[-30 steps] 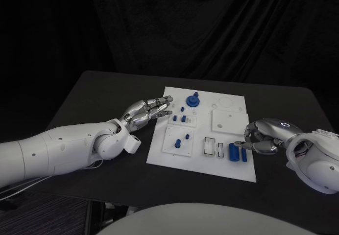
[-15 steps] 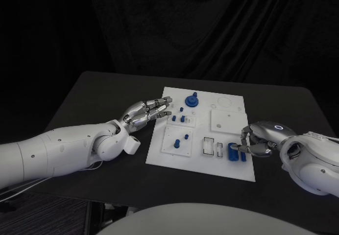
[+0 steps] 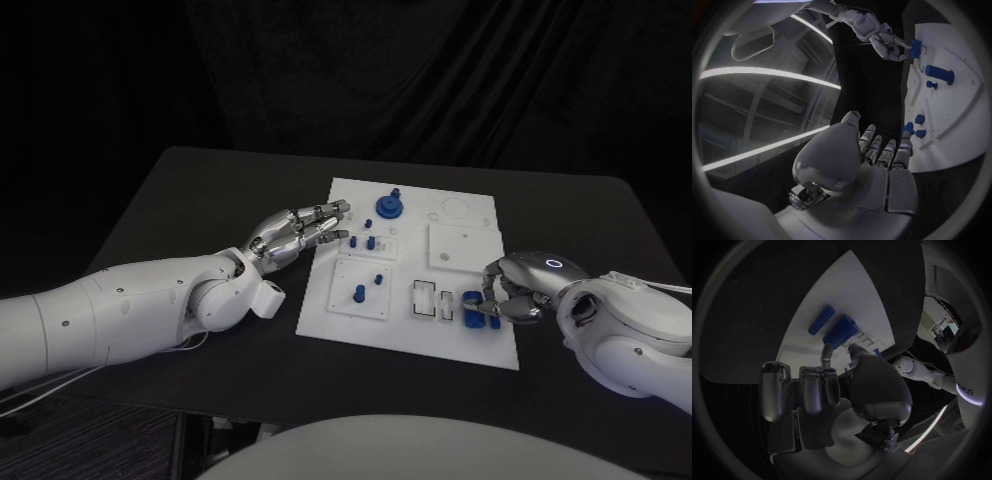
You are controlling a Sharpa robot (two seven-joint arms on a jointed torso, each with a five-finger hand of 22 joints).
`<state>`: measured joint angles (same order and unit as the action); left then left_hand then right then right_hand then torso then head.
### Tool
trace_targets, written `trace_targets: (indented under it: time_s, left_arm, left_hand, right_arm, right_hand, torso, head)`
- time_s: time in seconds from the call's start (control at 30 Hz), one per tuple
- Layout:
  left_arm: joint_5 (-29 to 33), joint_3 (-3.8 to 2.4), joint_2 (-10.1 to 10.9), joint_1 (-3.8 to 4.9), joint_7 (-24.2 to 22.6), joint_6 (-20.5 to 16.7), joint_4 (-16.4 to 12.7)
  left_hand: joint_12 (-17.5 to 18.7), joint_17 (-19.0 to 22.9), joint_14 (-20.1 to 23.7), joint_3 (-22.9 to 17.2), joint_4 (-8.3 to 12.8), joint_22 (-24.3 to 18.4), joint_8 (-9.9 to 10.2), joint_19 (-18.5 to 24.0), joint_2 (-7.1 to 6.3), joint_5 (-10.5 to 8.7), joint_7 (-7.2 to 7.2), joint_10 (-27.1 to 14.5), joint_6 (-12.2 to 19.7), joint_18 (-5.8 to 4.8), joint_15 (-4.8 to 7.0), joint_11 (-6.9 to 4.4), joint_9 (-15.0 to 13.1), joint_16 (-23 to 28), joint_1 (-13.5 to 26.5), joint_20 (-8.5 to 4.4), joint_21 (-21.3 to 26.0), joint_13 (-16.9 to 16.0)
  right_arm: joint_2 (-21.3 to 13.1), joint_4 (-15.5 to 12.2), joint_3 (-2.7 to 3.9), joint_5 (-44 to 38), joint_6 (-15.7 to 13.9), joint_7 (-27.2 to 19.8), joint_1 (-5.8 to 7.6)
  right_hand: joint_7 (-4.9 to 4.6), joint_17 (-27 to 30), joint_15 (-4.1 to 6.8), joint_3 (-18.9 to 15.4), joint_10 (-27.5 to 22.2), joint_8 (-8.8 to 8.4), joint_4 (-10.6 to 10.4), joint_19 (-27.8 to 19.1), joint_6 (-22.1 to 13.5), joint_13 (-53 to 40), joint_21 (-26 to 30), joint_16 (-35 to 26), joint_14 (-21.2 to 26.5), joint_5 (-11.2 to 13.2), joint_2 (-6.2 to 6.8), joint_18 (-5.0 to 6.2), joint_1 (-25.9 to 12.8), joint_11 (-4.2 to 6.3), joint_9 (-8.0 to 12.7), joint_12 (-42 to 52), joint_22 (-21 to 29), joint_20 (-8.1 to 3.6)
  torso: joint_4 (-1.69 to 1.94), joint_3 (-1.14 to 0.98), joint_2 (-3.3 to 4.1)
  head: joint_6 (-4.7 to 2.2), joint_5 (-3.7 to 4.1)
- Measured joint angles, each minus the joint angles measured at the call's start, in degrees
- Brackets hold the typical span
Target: Assemble the parts on the task board
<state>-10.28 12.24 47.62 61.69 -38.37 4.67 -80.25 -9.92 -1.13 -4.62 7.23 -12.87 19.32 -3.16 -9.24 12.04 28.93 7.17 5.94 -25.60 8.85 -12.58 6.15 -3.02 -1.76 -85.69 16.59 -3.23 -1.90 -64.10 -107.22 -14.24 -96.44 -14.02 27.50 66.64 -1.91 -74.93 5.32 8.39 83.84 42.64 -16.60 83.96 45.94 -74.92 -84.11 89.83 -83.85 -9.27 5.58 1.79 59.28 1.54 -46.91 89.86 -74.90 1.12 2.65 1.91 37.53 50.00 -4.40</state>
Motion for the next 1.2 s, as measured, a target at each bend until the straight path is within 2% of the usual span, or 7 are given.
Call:
trace_targets:
  time_s: [0.3, 0.57, 0.7, 0.77, 0.93, 1.0, 1.2]
  left_arm:
    - [0.0, -0.01, 0.0, -0.07, 0.0, 0.0, 0.0]
    - [0.0, -0.01, 0.0, -0.19, 0.0, 0.1, 0.0]
    - [0.0, 0.01, 0.0, -0.22, 0.1, 0.1, 0.0]
    - [0.0, 0.01, 0.0, -0.22, 0.1, 0.1, 0.0]
    - [0.0, 0.00, 0.0, -0.25, 0.1, 0.2, 0.0]
    - [0.0, 0.00, -0.1, -0.25, 0.1, 0.2, 0.0]
    - [0.0, -0.01, -0.1, -0.28, 0.1, 0.3, 0.1]
  left_hand:
    - [0.0, 0.0, 0.0, 0.0, 0.0, 0.0, 0.0, 0.0, 0.00, 0.00, 0.00, 0.0, 0.0, 0.00, 0.00, 0.00, 0.0, 0.0, 0.0, 0.00, 0.0, 0.0]
    - [0.0, 0.0, 0.0, 0.0, 0.0, 0.0, 0.0, 0.0, 0.00, 0.00, 0.00, 0.0, 0.0, 0.00, 0.00, 0.00, 0.0, 0.0, 0.0, 0.00, 0.0, 0.0]
    - [0.0, 0.0, 0.0, 0.0, 0.0, 0.0, 0.0, 0.0, 0.00, 0.00, 0.00, 0.0, 0.0, 0.00, 0.00, 0.00, 0.0, 0.0, 0.0, 0.00, 0.0, 0.0]
    - [0.0, 0.0, 0.0, 0.0, 0.0, 0.0, 0.0, 0.0, 0.00, 0.00, 0.00, 0.0, 0.0, 0.00, 0.00, 0.00, 0.0, 0.0, 0.0, 0.00, 0.0, 0.0]
    - [0.0, 0.0, 0.0, 0.0, 0.0, 0.0, 0.0, 0.0, 0.00, 0.00, 0.00, 0.0, 0.0, 0.00, 0.00, 0.00, 0.0, 0.0, 0.0, 0.00, 0.0, 0.0]
    - [0.0, 0.0, 0.0, 0.0, 0.0, 0.0, 0.0, 0.0, 0.00, 0.00, 0.00, 0.0, 0.0, 0.00, 0.00, 0.00, 0.0, 0.0, 0.0, 0.00, 0.0, 0.0]
    - [0.0, 0.0, 0.0, 0.0, 0.0, 0.0, 0.0, 0.0, 0.00, 0.00, 0.00, 0.0, 0.0, 0.00, 0.00, 0.00, 0.0, 0.0, 0.0, 0.00, 0.0, 0.0]
  right_arm:
    - [1.2, 1.1, -0.02, -0.5, 0.2, 1.0, -1.43]
    - [2.4, 2.2, 0.03, -1.5, 0.2, 1.2, -1.94]
    - [2.8, 2.4, 0.07, -2.0, 0.0, 1.2, -1.98]
    - [2.9, 2.5, 0.10, -2.2, -0.1, 1.1, -1.98]
    - [3.4, 2.6, 0.15, -2.5, -0.2, 0.8, -1.98]
    - [3.5, 2.6, 0.19, -2.5, -0.3, 0.7, -1.98]
    - [3.5, 2.7, 0.31, -1.8, -0.7, 0.1, -1.97]
  right_hand:
    - [0.00, 0.0, 0.00, 0.0, 0.0, -0.21, 0.0, 0.0, 0.4, 0.0, 0.5, 0.0, 0.0, 0.2, -0.21, 0.00, 0.2, 0.00, 0.1, 0.0, 0.0, 0.00]
    - [0.01, 0.0, 0.00, 0.0, 0.0, -0.91, 0.0, 0.0, 0.8, 0.0, 0.8, 0.0, 0.0, 0.2, -0.32, 0.01, 0.3, 0.00, 0.3, 0.0, 0.0, 0.00]
    - [-0.19, 0.0, 0.00, 0.2, 0.0, -2.96, 0.2, 0.0, 1.4, 0.0, 0.8, 0.0, 0.0, -0.9, -0.94, 0.01, 0.9, 0.00, 1.5, 0.0, 0.0, 0.00]
    - [-0.29, 0.0, 0.00, 0.5, 0.0, -4.53, 0.5, 0.0, 1.6, 0.0, 0.8, 0.0, 0.0, -2.1, -1.14, 0.01, 1.3, 0.00, 2.4, 0.0, 0.0, 0.00]
    - [-1.33, 0.0, 0.00, 0.6, 0.2, -9.80, 0.6, 0.0, 3.2, 0.0, 0.8, 0.0, 0.0, -4.7, -1.55, 0.01, 2.4, -0.54, 5.8, 0.0, 0.0, 0.00]
    - [-1.54, 0.0, -0.21, 1.3, 0.2, -12.09, 1.3, 0.0, 4.2, 0.0, 0.8, 0.0, -0.2, -5.0, -1.65, 0.02, 3.8, -0.63, 7.3, 0.0, 0.0, 0.00]
    - [-1.72, 0.0, -0.33, 1.9, 0.2, -15.35, 3.5, 0.0, 6.2, 0.0, 0.8, 0.0, -0.3, -5.0, -2.04, 0.01, 6.4, -0.67, 9.6, 0.0, 0.0, 0.00]
  torso:
    - [-0.07, 0.00, -0.01]
    - [0.03, 0.02, -0.03]
    - [0.03, 0.02, -0.03]
    - [0.03, 0.02, -0.03]
    - [0.03, 0.02, -0.03]
    - [0.03, 0.02, -0.03]
    - [0.03, 0.02, -0.04]
  head:
    - [0.00, -0.17]
    - [0.00, 0.10]
    - [0.00, 0.14]
    - [0.00, 0.14]
    - [0.00, 0.06]
    - [0.00, 0.05]
    - [0.00, -0.03]
